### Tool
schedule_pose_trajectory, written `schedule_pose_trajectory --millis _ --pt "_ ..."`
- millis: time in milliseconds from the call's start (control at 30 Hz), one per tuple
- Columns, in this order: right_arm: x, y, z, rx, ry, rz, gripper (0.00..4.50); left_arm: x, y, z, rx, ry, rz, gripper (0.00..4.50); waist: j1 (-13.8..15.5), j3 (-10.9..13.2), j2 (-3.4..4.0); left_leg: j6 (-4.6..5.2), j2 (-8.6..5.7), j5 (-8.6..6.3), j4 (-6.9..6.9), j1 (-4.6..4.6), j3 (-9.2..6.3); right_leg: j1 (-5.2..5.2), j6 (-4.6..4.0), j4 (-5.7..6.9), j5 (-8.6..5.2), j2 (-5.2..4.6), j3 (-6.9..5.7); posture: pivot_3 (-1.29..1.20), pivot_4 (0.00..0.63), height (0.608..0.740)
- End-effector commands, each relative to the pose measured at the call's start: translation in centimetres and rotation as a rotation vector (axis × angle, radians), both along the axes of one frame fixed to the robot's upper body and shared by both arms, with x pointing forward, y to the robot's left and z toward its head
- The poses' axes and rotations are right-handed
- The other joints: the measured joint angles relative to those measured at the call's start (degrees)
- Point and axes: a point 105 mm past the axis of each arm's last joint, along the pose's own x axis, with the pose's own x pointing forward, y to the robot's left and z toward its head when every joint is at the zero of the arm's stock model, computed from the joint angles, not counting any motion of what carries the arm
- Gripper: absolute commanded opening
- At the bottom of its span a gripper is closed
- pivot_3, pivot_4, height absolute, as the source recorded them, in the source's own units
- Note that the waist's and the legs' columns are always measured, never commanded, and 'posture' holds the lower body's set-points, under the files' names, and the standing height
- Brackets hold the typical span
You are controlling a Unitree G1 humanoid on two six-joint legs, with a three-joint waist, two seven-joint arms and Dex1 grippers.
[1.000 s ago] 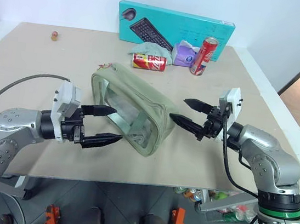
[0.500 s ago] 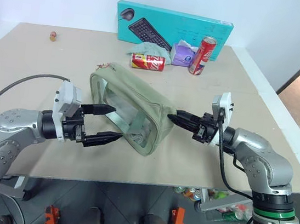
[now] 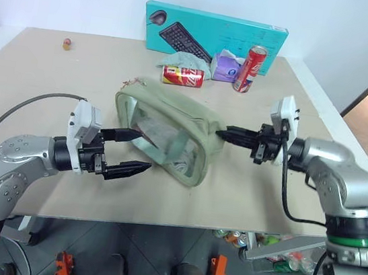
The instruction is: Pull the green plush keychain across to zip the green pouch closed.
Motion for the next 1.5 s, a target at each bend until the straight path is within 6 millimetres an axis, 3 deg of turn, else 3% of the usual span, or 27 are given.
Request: schedule_pose_trajectory --millis 33,167,267,567,700,833,1067,1233,1500 --pt "2.4 -2.3 1.1 -0.087 -0.098 -0.042 0.04 0.0 -0.5 0.8 0.005 -0.044 -0.02 4.5 -0.02 0.01 0.0 0.0 0.0 0.0 0.0 0.01 0.01 0.0 0.01 0.0 0.01 0.01 0.0 0.0 0.15 0.74" --pt "4.5 -3.7 0.9 -0.154 -0.141 -0.081 0.04 -0.1 -0.5 0.9 0.008 -0.048 -0.02 4.5 -0.04 0.01 0.0 0.02 0.0 -0.02 -0.03 0.0 0.02 -0.02 0.07 0.0 0.03 0.01 0.01 0.0 0.15 0.74" --pt "5.0 -3.8 1.1 -0.135 -0.116 -0.069 0.04 -0.1 -0.5 0.8 0.011 -0.049 -0.016 4.5 -0.05 0.02 0.01 0.04 0.0 -0.05 -0.06 -0.01 0.03 -0.03 -0.01 0.0 0.02 0.0 0.01 0.0 0.15 0.74" --pt "4.8 -4.6 4.2 0.021 -0.18 -0.114 3.03 -0.3 -0.3 0.8 0.015 -0.048 -0.005 4.5 -0.04 0.03 0.02 0.01 0.0 -0.11 -0.05 0.0 0.02 -0.01 -0.25 0.01 0.13 -0.01 0.01 0.0 0.15 0.74" --pt "2.5 -5.5 7.4 0.152 -0.235 -0.162 4.46 -0.1 -0.3 0.7 0.023 -0.045 -0.011 4.5 0.07 0.03 0.04 0.01 0.0 -0.11 -0.05 -0.01 0.01 -0.02 -0.25 0.04 0.13 -0.01 0.0 0.0 0.15 0.74" --pt "-0.5 -4.6 8.0 0.2 -0.226 -0.165 4.46 -0.2 -0.3 0.4 0.035 -0.038 -0.022 4.5 0.14 0.03 0.04 -0.04 0.0 -0.14 -0.06 -0.04 -0.03 -0.01 -0.26 0.03 0.09 -0.01 -0.03 0.0 0.15 0.74" --pt "-4.2 -0.5 3.9 0.191 -0.086 -0.111 4.46 0.1 -0.4 0.6 0.026 -0.035 -0.027 4.5 -0.03 0.03 0.04 -0.04 0.03 -0.15 -0.03 0.02 -0.02 0.0 0.08 0.07 -0.1 0.02 0.0 0.0 0.15 0.74" --pt "-3.6 -0.1 0.9 0.177 -0.039 -0.178 4.46 0.3 -1.0 1.2 -0.028 -0.051 -0.039 4.5 -0.01 0.02 0.02 -0.03 0.01 -0.12 0.09 0.02 -0.01 0.05 0.15 0.06 -0.01 -0.01 0.01 0.0 0.15 0.74" --pt "-2.8 -0.4 -0.2 0.177 -0.027 -0.212 4.46 0.0 -1.3 1.3 -0.027 -0.05 -0.069 4.5 -0.01 0.02 0.03 -0.03 0.01 -0.12 0.06 0.02 0.02 0.03 0.15 0.05 -0.02 0.03 0.06 0.0 0.15 0.74"
